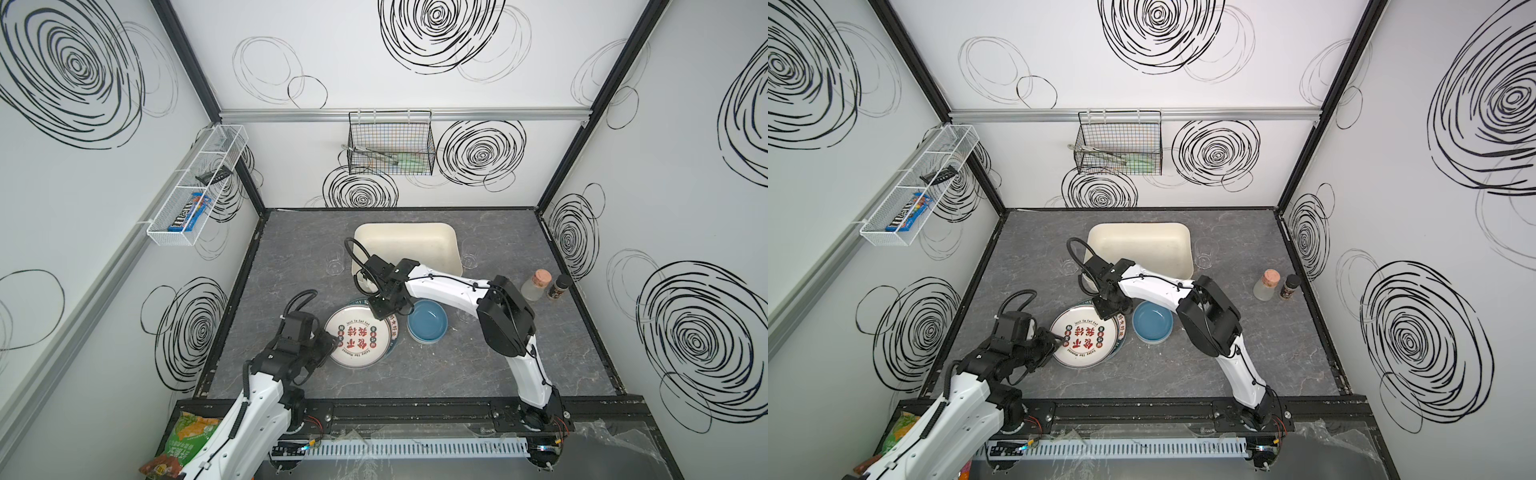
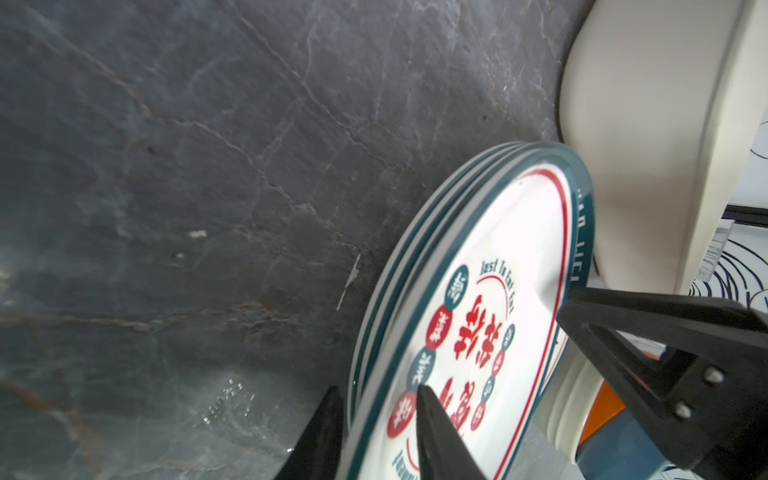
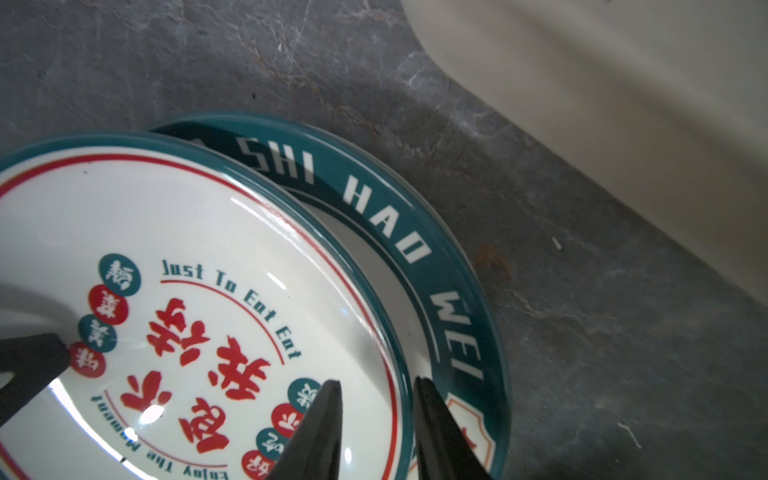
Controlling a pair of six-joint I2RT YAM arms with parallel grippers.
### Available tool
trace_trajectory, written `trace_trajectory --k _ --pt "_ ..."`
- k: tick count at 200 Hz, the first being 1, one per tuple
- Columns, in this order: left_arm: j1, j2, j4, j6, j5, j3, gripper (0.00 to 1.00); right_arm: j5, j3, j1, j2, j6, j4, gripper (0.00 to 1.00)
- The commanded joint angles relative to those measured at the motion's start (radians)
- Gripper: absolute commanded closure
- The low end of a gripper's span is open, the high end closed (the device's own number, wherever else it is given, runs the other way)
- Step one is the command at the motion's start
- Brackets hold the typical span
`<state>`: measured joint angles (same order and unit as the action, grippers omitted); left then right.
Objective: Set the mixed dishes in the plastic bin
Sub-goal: 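Grip the top white plate rim with the right gripper and tilt it up, then lift the top plate off the stack with the right gripper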
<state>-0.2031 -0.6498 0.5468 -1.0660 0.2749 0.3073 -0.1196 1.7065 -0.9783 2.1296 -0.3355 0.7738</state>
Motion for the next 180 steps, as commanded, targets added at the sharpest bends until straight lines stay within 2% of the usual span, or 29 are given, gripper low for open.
trace_trajectory --k 1,58,79,88,91,180 --pt "-0.010 0.012 0.025 -0.008 -0.029 0.048 0.70 -0.022 -0.009 -0.011 0.011 0.003 -0.007 0.66" --pt "-0.015 0.013 0.032 -0.010 -0.032 0.062 0.87 -0.023 -0.001 -0.010 0.008 0.003 -0.005 0.66" --pt "-0.016 0.008 0.025 -0.007 -0.029 0.074 0.95 -0.018 0.002 -0.005 -0.003 0.002 -0.006 0.64" --pt "-0.016 0.006 0.018 -0.006 -0.026 0.079 0.96 -0.016 0.001 -0.003 -0.013 0.000 -0.012 0.62" --pt "-0.016 0.006 0.013 -0.006 -0.024 0.080 1.00 -0.015 0.000 -0.001 -0.016 -0.001 -0.013 0.62" --pt "-0.011 0.009 -0.081 -0.003 0.018 0.155 1.00 -0.034 -0.036 0.052 -0.178 -0.025 -0.063 0.56"
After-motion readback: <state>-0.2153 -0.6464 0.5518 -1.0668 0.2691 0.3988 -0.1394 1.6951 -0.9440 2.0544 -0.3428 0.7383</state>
